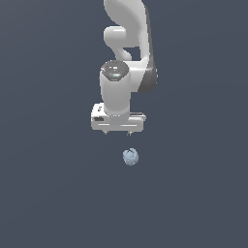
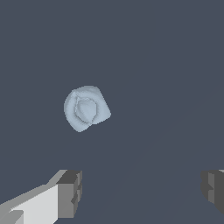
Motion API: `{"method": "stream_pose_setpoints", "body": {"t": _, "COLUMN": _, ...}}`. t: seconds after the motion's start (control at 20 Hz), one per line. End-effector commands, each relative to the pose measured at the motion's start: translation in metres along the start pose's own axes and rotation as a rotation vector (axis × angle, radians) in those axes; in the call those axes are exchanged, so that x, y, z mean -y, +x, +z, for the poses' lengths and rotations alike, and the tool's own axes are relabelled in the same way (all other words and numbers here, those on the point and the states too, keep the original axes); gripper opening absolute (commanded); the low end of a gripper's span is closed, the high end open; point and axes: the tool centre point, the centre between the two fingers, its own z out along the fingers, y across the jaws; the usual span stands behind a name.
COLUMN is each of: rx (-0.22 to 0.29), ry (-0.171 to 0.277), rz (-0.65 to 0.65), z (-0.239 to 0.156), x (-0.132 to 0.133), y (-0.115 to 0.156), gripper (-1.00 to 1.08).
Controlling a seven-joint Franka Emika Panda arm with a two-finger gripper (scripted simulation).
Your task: Pick up the object and move it to a goal position.
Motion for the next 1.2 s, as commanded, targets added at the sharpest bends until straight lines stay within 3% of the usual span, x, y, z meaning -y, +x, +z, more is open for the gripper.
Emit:
{"method": "stream_pose_setpoints", "body": {"t": 0.0, "rx": 0.0, "ry": 0.0, "rz": 0.0, "z": 0.0, "x": 0.0, "y": 0.0, "gripper": 1.0}}
{"method": "stream_pose_setpoints", "body": {"t": 0.45, "rx": 0.014, "ry": 0.02, "rz": -0.071, "z": 0.001, "x": 0.038, "y": -0.004, "gripper": 1.0}}
{"method": "stream_pose_setpoints", "body": {"t": 0.8, "rx": 0.012, "ry": 0.018, "rz": -0.092, "z": 0.004, "x": 0.038, "y": 0.0, "gripper": 1.0}}
{"method": "stream_pose_setpoints", "body": {"t": 1.15, "rx": 0.004, "ry": 0.012, "rz": -0.196, "z": 0.022, "x": 0.044, "y": 0.016, "gripper": 1.0}}
